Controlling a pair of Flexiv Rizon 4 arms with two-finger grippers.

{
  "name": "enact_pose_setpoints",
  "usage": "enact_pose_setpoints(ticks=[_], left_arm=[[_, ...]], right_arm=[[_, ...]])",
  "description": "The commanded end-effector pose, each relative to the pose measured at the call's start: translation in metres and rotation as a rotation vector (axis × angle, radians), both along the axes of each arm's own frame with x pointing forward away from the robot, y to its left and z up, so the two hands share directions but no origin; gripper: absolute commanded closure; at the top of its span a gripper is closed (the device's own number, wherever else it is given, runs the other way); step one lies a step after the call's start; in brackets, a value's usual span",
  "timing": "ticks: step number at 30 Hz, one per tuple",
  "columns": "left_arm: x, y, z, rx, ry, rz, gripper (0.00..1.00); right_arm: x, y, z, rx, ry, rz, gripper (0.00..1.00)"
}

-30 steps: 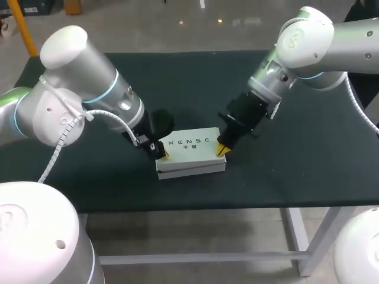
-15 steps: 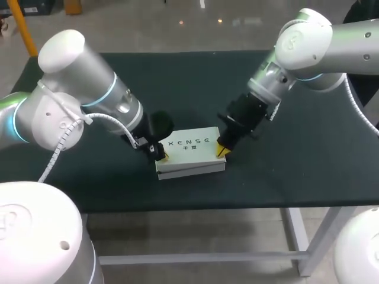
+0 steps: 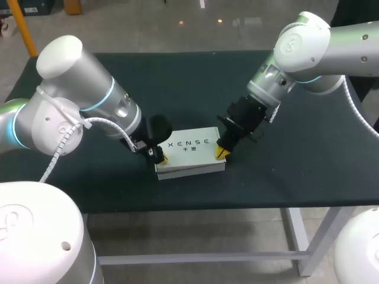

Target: Assemble the packaging by folding the flat box into shape, placing the metal phone stand inside, and closing the box properly

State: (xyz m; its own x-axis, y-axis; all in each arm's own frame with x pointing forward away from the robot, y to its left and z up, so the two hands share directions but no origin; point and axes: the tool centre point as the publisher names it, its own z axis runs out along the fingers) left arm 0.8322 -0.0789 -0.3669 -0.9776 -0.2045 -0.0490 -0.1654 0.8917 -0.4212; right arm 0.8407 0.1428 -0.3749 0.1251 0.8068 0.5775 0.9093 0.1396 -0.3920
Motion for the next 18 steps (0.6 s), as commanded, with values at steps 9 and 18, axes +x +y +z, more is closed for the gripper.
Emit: enact_pose_setpoints(ticks=[9,18], left_arm=[[-0.002,0.004,-0.021,-0.028,0.017,-0.001,1.00],[-0.005,0.002,-0.002,-0.022,-0.034,-0.009,1.00]], right_arm=[[0.002,0.001,-0.005,-0.001,0.011,0.001,1.00],[0.000,0.002,0.015,0.024,-0.044,-0.003,1.00]])
